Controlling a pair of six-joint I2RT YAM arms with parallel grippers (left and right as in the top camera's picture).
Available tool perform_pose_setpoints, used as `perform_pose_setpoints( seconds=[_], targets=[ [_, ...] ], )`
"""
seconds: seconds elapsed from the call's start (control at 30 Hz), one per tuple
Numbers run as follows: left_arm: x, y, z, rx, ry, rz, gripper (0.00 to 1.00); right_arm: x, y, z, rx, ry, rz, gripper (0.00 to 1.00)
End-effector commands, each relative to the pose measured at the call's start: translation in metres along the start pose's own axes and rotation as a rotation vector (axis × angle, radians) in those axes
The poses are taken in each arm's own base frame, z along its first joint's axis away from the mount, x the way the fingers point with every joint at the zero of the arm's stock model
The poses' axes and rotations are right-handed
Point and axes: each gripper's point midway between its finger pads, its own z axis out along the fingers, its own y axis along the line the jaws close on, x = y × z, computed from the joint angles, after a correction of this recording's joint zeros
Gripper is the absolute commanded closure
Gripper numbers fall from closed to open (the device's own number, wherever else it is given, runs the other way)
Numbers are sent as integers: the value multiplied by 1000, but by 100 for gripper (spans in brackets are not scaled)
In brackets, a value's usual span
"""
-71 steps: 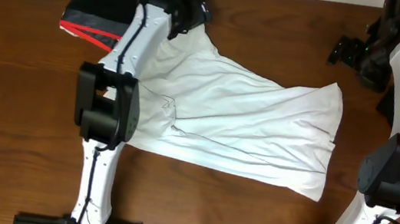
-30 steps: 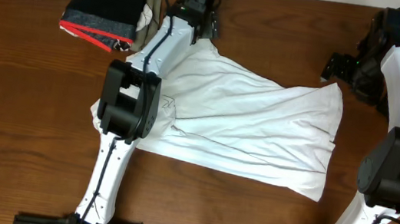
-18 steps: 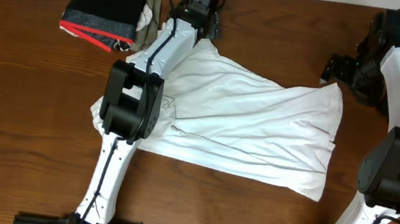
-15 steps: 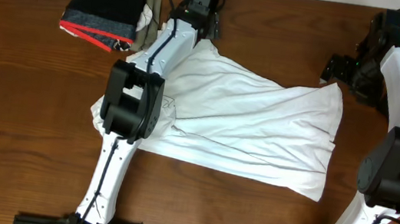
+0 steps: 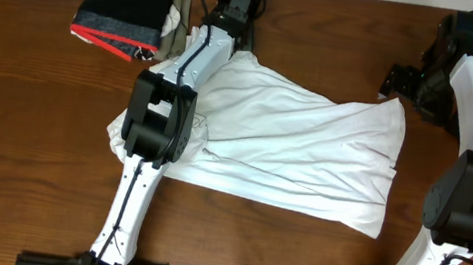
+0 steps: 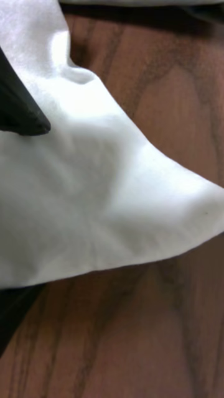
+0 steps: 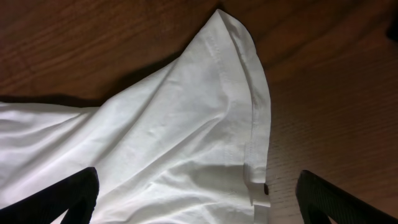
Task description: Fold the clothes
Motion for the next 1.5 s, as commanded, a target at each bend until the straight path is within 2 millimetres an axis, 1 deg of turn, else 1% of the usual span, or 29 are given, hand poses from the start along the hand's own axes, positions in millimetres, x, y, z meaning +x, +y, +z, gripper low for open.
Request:
perform_pose_setpoints(
  seconds=[0.0,0.03,0.13,0.2,0.27,0.33,0.4,0.43,0.47,0.6,0.67,0.8,0.87,1.03,1.2,1.33,1.4,1.43,1.47],
  targets=[
    [-1,8,3,-30,0,5,47,-1,0,2,11,-6,22,1],
    [-2,10,3,-38,-4,3,53,-2,-2,2,23,-13,41,1],
    [-3,12,3,-45,-7,2,68,-7,-10,1,62,-41,97,1],
    [-3,12,2,-46,-3,3,73,-12,-12,1,73,-63,110,1],
    [-1,13,2,-49,2,2,73,-20,-12,2,69,-91,113,1],
    [-1,13,2,-49,4,2,77,-27,-12,5,62,-110,116,2],
    [0,13,2,-51,8,4,81,-31,-12,14,60,-106,119,5],
    [0,14,2,-51,9,3,86,-31,-12,21,57,-93,120,5],
    [1,14,2,-52,11,0,89,-30,-11,26,54,-79,120,5],
    [3,15,2,-55,20,0,89,-23,-10,54,45,-4,126,5],
    [6,16,2,-60,30,3,89,-20,-12,67,44,24,157,6],
    [8,16,2,-63,39,6,89,-20,-8,85,7,58,174,8],
    [8,17,2,-64,41,7,89,-19,-9,92,16,67,186,10],
    [9,17,2,-65,45,8,89,-19,-14,99,44,71,233,10],
    [10,18,2,-67,49,9,89,-19,-18,105,65,70,261,12],
    [11,18,1,-68,53,10,89,-18,-23,112,97,76,277,21],
    [11,18,1,-69,53,11,89,-15,-26,117,110,88,278,23],
    [11,18,1,-69,53,11,89,-14,-26,118,113,92,278,26],
    [11,18,1,-69,53,11,89,-14,-27,119,118,94,280,31]
  ],
)
